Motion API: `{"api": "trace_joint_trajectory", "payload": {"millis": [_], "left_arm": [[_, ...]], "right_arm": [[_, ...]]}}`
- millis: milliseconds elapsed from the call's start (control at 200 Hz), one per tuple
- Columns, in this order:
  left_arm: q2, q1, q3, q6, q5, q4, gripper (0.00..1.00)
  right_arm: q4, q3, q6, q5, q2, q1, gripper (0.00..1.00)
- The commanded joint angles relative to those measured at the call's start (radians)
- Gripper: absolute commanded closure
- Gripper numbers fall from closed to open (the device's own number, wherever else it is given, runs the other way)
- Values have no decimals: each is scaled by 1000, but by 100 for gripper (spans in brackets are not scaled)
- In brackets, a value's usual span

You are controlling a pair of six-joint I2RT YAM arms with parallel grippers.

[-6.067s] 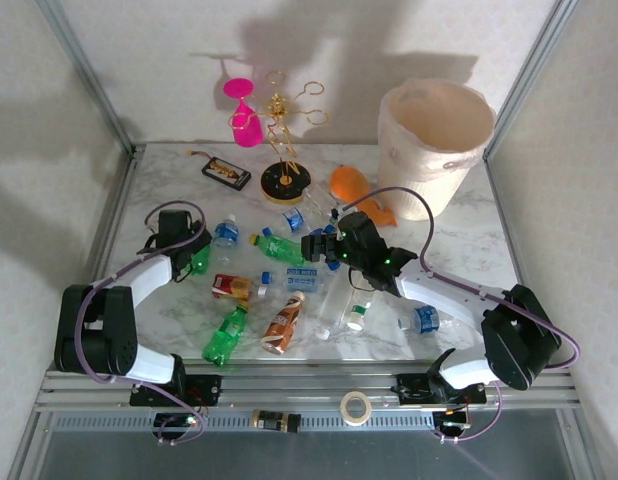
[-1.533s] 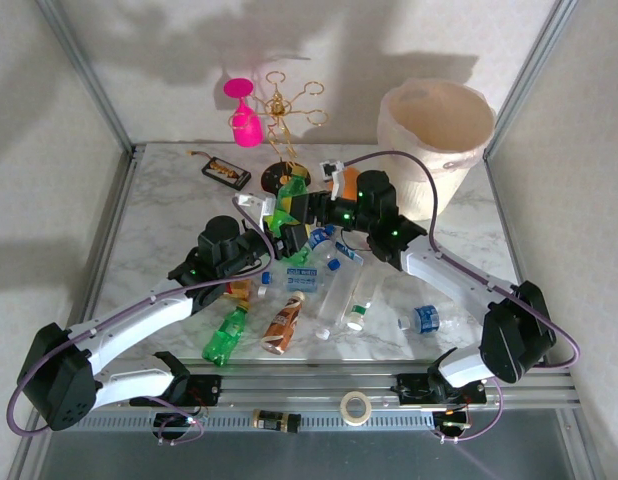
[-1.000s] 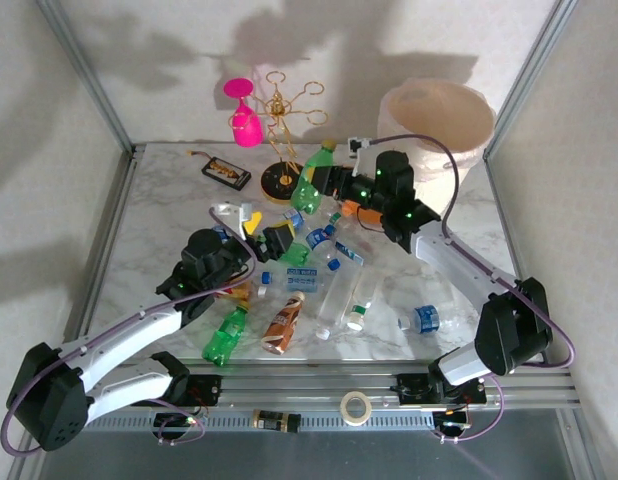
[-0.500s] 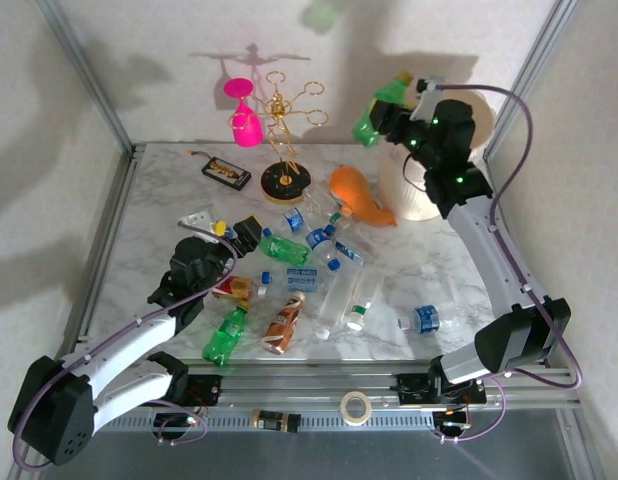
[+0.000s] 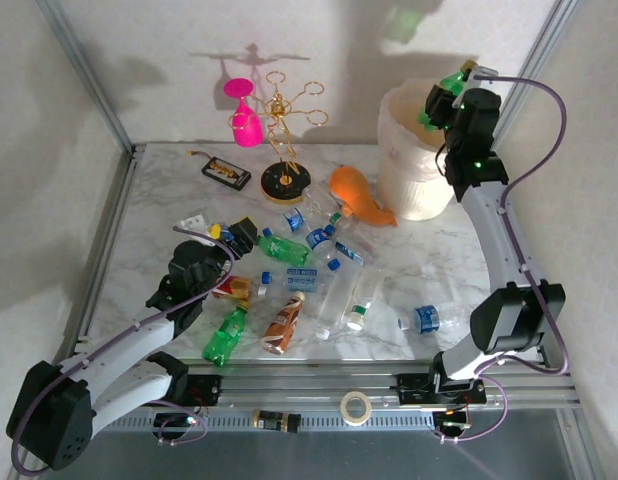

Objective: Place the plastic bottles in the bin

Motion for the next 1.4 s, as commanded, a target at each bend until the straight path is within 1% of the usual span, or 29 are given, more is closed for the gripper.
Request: {"api": "trace_joint_trajectory", "payload": {"millis": [0,115,250,521,736,806,1072,1262,1392], "left_arm": [[-9,7,-15,-8,-27,-1,0],[6,7,-1,-18,-13,-5,0],[13,7,2,-22,12,5,0],[2,7,-12,-49,1,-10,0],[-2,7,-15,-53,-2,-18,0],[-4,8,-15,-53,-3,-20,0],[-7,7,-15,-59,-5,-20,1],[-16,7,-15,-58,-12,-25,0],[-24,7,-11,-59,-24,-26,0]], "right_arm": [[13,-16,-30,54,27,-9,60],[19,-52,-28,60,60,-10,60],[4,-52,-24,60,116,-10,59],[-88,31,-29,63,252,-10,56],[-127,78,-25,49,292,-10,51],[-128,84,-21,42,291,-10,47],[-145,131,-19,16,276,-10,26],[-169,185,-19,1,271,-10,17],[-192,232,-20,-6,254,-10,14]]}}
